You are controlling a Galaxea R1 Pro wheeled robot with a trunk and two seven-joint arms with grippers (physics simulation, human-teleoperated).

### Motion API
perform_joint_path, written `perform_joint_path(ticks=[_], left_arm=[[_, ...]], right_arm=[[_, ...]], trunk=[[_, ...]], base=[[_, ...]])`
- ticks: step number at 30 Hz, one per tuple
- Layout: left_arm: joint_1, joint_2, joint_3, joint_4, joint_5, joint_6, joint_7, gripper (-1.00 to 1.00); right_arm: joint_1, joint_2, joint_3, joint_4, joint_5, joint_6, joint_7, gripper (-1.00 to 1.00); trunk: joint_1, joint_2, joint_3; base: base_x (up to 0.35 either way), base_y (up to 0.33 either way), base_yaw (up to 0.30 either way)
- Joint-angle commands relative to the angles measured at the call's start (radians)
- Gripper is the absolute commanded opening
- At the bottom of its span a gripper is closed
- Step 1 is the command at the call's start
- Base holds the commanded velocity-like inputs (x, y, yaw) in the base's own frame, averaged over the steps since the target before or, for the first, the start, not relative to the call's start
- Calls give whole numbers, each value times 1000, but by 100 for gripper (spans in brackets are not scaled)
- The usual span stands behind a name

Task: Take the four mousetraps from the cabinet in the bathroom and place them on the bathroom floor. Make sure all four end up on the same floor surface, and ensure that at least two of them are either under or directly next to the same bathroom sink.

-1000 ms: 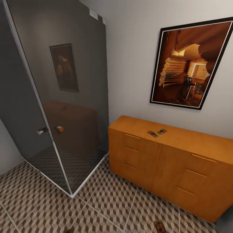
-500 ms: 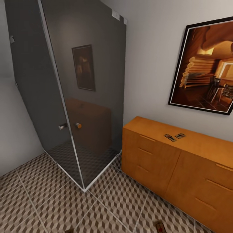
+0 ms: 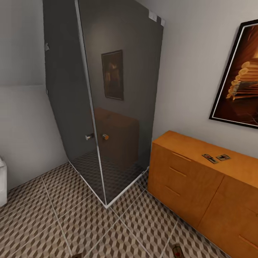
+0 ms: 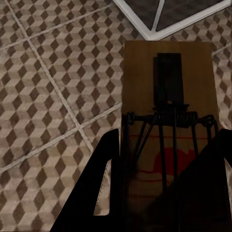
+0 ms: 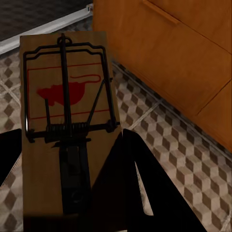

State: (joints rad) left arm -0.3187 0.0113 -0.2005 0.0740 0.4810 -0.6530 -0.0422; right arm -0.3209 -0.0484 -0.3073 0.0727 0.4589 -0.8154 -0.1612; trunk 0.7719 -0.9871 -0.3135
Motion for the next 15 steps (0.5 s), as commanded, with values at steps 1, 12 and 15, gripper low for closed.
perform_joint_path(ticks=[1,12,15], left_arm=[[-2,0,-8,4,8,-5,-2,-100],[-2,0,-8,4,8,-5,-2,-100],[-2,0,-8,4,8,-5,-2,-100]], right_arm=[[-1,0,-3,4,7,-5,-4,-100],[-1,-1,-4,4,7,-5,-5,-100],[-2,-1,-4,4,7,-5,-6,-100]], trunk=[[0,-1,-1],[0,-1,-1],[0,-1,-1]], base=[[0,0,300],[0,0,300],[0,0,300]])
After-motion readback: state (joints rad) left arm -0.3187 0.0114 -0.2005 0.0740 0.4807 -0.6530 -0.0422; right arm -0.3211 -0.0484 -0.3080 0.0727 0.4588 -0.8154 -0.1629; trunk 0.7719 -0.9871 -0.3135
